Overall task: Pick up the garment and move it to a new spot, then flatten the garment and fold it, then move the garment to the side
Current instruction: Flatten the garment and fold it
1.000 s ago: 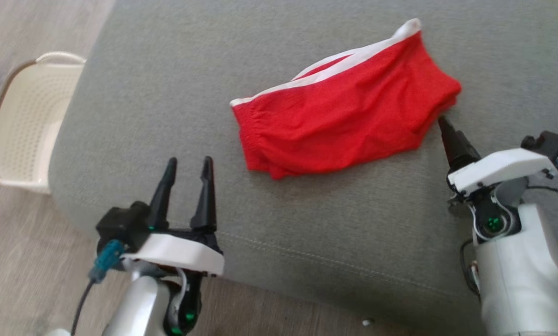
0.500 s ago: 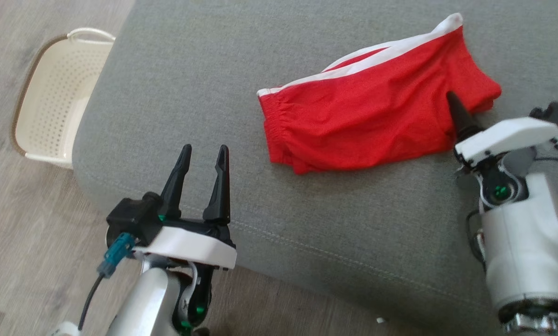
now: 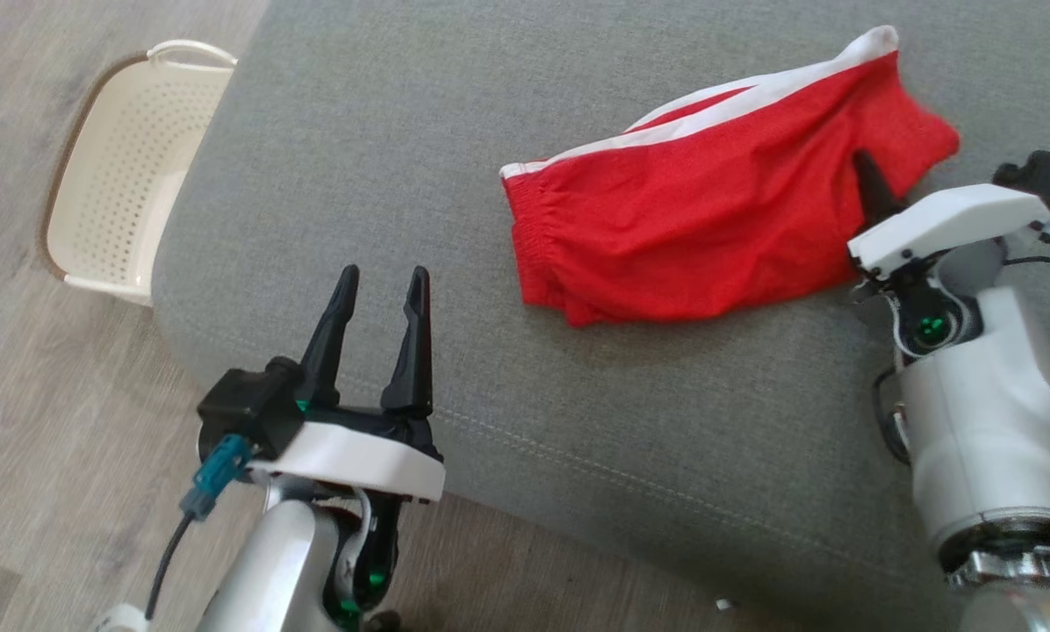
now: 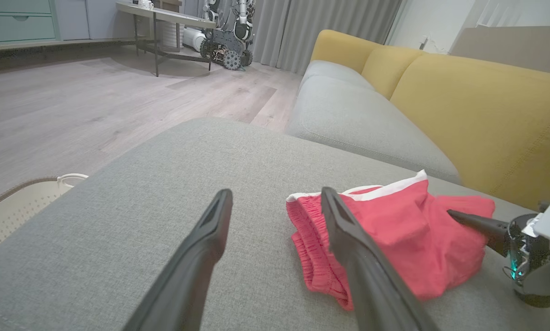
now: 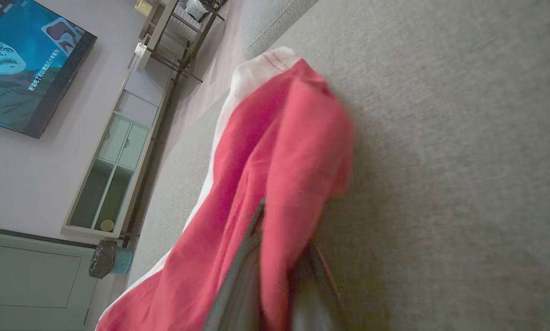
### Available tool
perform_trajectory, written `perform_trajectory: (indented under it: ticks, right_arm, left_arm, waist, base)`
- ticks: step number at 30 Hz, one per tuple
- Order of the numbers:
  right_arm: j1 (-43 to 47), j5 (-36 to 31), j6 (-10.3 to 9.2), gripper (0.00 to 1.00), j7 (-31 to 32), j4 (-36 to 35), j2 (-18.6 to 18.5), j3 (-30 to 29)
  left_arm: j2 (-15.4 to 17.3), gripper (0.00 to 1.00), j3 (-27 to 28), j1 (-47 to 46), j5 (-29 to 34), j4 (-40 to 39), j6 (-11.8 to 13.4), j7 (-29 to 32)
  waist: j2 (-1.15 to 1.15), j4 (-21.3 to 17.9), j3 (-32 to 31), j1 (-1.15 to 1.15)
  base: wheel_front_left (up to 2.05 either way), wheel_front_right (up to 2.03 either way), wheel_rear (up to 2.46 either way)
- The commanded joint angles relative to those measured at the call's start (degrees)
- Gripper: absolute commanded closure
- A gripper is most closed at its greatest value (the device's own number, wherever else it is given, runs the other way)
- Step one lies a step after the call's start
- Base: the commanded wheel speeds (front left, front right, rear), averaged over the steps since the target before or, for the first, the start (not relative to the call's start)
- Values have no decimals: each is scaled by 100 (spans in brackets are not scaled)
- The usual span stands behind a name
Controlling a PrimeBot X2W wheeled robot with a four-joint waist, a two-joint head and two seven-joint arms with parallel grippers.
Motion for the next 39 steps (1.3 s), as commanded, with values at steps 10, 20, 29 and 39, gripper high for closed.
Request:
perform_trajectory:
  ticks: [10,20,29,39]
  right_arm:
    - [265,267,37,100,-1038,-520,152,522]
    - [863,82,37,100,-1859,-673,156,236]
    - [1491,-515,37,100,-2087,-658,307,-242]
    - [1210,-904,37,100,-2392,-884,330,192]
  left_arm:
    - [43,0,323,-209,-7,-115,25,-45]
    - [43,0,421,-136,20,-56,-20,-45]
    - [43,0,530,-32,39,-34,-26,-45]
    - [43,0,497,-67,76,43,-127,-45]
  waist:
    - [0,-434,-204,0]
    - [0,-947,-386,0]
    - [0,-1283,-596,0]
    - [0,-1228,-623,0]
  base:
    - [0,0,0]
    - [0,0,0]
    - [0,0,0]
    - [0,0,0]
